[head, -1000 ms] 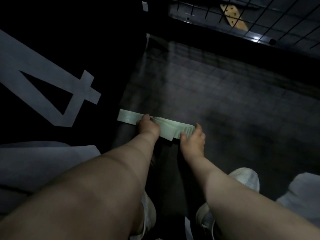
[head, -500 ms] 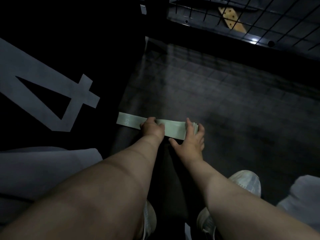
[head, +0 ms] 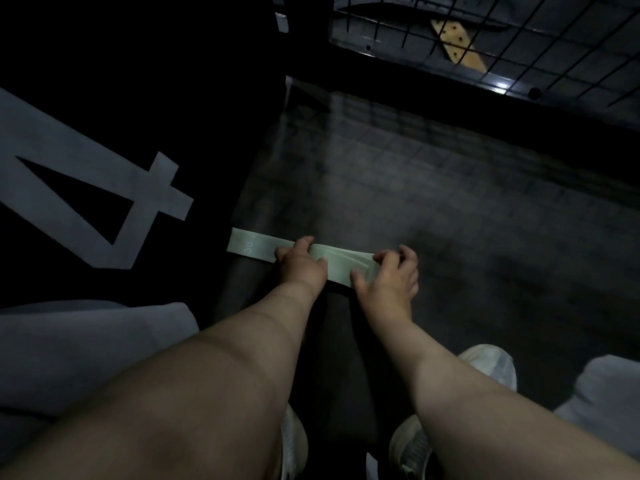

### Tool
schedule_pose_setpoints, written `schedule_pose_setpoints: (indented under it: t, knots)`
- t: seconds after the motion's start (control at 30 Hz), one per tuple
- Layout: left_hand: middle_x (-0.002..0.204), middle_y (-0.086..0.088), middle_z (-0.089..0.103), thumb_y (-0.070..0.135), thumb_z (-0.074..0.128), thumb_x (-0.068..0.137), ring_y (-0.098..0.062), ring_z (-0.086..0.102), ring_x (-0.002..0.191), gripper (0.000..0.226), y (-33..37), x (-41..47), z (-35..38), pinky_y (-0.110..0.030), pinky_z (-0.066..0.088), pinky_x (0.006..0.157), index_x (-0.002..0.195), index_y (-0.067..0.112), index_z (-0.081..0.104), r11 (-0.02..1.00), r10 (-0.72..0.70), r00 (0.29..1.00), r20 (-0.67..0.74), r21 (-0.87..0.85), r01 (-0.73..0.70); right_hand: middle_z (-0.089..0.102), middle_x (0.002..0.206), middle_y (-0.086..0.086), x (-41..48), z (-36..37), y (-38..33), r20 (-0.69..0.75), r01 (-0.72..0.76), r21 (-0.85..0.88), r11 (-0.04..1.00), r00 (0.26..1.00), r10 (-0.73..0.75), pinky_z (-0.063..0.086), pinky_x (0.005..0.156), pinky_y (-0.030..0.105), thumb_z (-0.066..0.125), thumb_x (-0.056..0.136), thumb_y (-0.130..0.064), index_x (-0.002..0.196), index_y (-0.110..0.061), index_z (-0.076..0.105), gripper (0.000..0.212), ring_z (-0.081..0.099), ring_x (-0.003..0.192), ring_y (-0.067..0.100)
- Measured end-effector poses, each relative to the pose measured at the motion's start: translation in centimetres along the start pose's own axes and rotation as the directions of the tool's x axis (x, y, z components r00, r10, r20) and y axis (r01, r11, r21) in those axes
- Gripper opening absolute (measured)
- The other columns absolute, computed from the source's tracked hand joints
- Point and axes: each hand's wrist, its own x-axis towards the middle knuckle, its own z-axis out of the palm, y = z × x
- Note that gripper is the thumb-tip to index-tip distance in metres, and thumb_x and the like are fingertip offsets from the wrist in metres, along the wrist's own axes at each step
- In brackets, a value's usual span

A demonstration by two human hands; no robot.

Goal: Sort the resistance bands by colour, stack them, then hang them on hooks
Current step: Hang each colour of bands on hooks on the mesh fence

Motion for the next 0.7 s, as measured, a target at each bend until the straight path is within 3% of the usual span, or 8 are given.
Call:
schedule_pose_setpoints:
  t: [0.17, 0.23, 0.33, 0.47, 0.6, 0.7]
  knots:
    - [0.141, -0.008, 0.031, 0.022, 0.061, 0.094, -0.028, 0.051, 0.122, 0.044, -0.2, 0.2, 0.0, -0.023, 0.038, 0.101, 0.137, 0.025, 0.052, 1.0, 0.018, 1.0, -0.024, 0.009, -0.018, 0.01, 0.154, 0.007, 0.3, -0.4, 0.4, 0.235, 0.02, -0.088, 0.996, 0.972, 0.001, 0.02, 0.117, 0.044, 0.08, 0.074, -0.038, 0.15, -0.039, 0.026, 0.093, 0.02, 0.14, 0.03]
    - [0.141, -0.009, 0.031, 0.022, 0.061, 0.094, -0.028, 0.049, 0.123, 0.045, -0.2, 0.2, 0.0, -0.023, 0.038, 0.102, 0.137, 0.025, 0.051, 1.0, 0.022, 1.0, -0.018, 0.014, -0.021, 0.013, 0.152, 0.006, 0.5, -0.7, 0.6, 0.279, 0.038, -0.135, 0.99, 0.96, 0.002, 0.021, 0.116, 0.043, 0.081, 0.073, -0.037, 0.148, -0.04, 0.029, 0.092, 0.023, 0.139, 0.029]
    - [0.143, -0.009, 0.031, 0.023, 0.061, 0.094, -0.028, 0.049, 0.124, 0.045, -0.3, 0.3, 0.0, -0.023, 0.037, 0.102, 0.138, 0.024, 0.051, 0.999, 0.031, 0.999, -0.029, 0.01, -0.031, 0.027, 0.144, 0.002, 0.7, -0.9, 1.0, 0.259, 0.022, 0.002, 1.0, 0.966, -0.022, 0.035, 0.112, 0.043, 0.079, 0.076, -0.038, 0.135, -0.032, 0.049, 0.067, 0.04, 0.13, 0.028]
    - [0.141, -0.01, 0.034, 0.026, 0.063, 0.093, -0.029, 0.05, 0.124, 0.048, -0.4, 0.4, 0.1, -0.024, 0.037, 0.104, 0.139, 0.024, 0.051, 0.999, 0.048, 0.999, -0.025, 0.013, -0.048, 0.028, 0.142, -0.002, 0.6, -0.9, 1.4, 0.255, -0.012, 0.169, 0.986, 0.966, -0.032, 0.04, 0.11, 0.043, 0.079, 0.076, -0.04, 0.133, -0.028, 0.052, 0.064, 0.046, 0.127, 0.024]
    - [0.138, -0.011, 0.035, 0.027, 0.067, 0.09, -0.029, 0.048, 0.125, 0.051, -0.4, 0.3, 0.2, -0.025, 0.036, 0.105, 0.138, 0.025, 0.051, 0.998, 0.056, 0.998, -0.009, 0.041, -0.056, 0.015, 0.151, -0.003, 0.2, -0.5, 1.2, 0.301, -0.103, 0.23, 0.968, 0.953, 0.029, 0.032, 0.116, 0.046, 0.075, 0.075, -0.051, 0.144, -0.035, 0.035, 0.082, 0.036, 0.136, 0.026]
    - [0.139, -0.01, 0.037, 0.027, 0.068, 0.089, -0.029, 0.049, 0.124, 0.055, -0.4, 0.2, 0.4, -0.029, 0.038, 0.105, 0.14, 0.023, 0.048, 0.998, 0.065, 0.997, -0.029, 0.028, -0.065, 0.02, 0.154, 0.009, 0.4, 0.1, 0.2, 0.255, -0.31, 0.323, 0.894, 0.938, 0.233, 0.032, 0.115, 0.046, 0.075, 0.078, -0.052, 0.153, -0.022, 0.017, 0.1, 0.034, 0.138, 0.032]
